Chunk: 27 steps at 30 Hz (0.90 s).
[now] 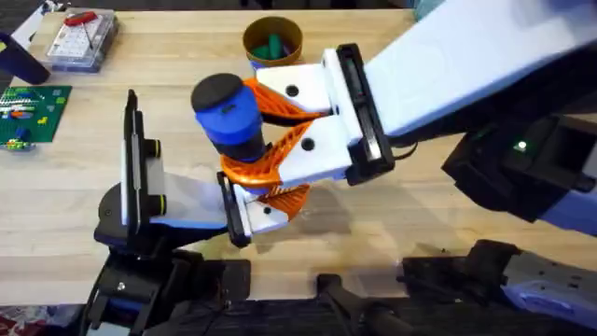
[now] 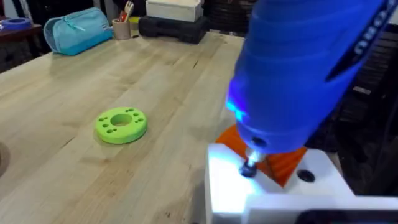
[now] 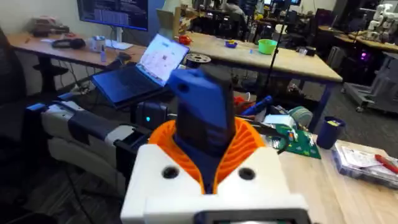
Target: Pick up the gripper from the table and insert it into the empty holder that is missing its gripper. Then pick up a screw, insert it into the mounting hole, and use the screwdriver to tighten it. Finally, clean up the table by picking up the vegetable and placing it into the bucket.
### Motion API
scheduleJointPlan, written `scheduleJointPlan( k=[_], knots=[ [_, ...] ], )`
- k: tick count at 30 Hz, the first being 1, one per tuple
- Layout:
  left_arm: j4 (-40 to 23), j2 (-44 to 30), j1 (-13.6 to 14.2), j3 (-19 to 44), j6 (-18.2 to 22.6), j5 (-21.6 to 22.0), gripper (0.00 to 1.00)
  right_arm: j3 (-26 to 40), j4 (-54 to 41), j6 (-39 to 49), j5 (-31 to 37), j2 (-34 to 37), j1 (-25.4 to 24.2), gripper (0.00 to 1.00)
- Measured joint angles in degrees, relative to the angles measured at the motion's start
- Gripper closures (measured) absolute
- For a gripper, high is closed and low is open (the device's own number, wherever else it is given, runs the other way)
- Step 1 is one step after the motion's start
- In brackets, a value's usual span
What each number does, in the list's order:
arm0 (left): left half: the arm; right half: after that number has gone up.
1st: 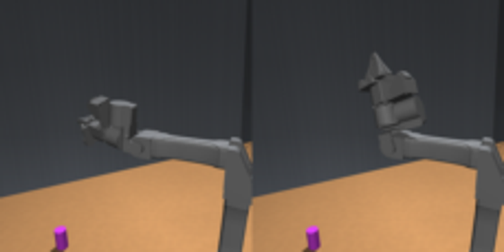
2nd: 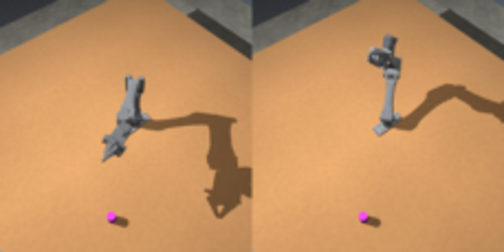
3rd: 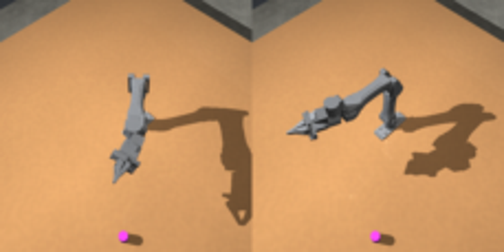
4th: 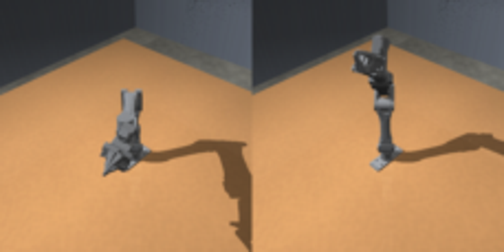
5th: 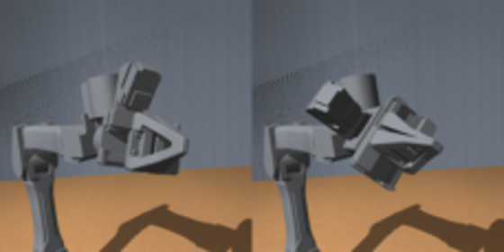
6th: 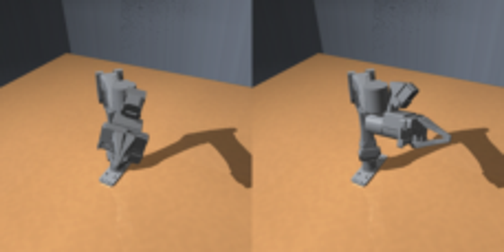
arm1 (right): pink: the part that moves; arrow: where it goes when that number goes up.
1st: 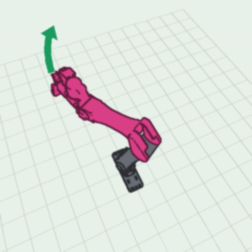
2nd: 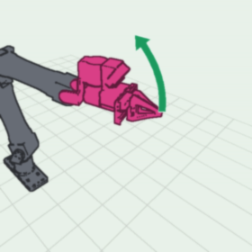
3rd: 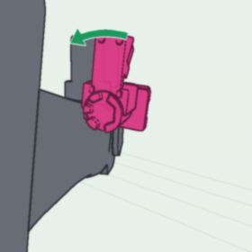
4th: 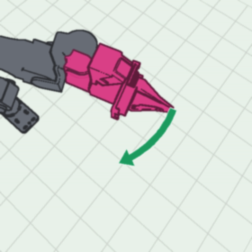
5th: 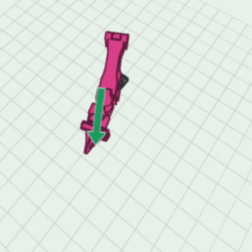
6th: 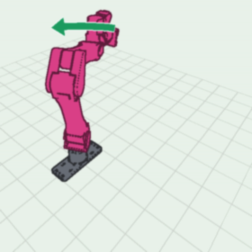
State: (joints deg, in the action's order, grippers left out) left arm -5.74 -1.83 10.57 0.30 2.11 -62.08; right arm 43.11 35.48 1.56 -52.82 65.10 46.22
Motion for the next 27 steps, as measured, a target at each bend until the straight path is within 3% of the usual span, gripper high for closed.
scheduleJointPlan(
  k=[27],
  knots=[
    [0.39,0.01,0.00,0.00,0.44,0.30,0.985,-1.18,4.38,-0.24,-0.47,0.00,0.00,0.943]
  ],
)
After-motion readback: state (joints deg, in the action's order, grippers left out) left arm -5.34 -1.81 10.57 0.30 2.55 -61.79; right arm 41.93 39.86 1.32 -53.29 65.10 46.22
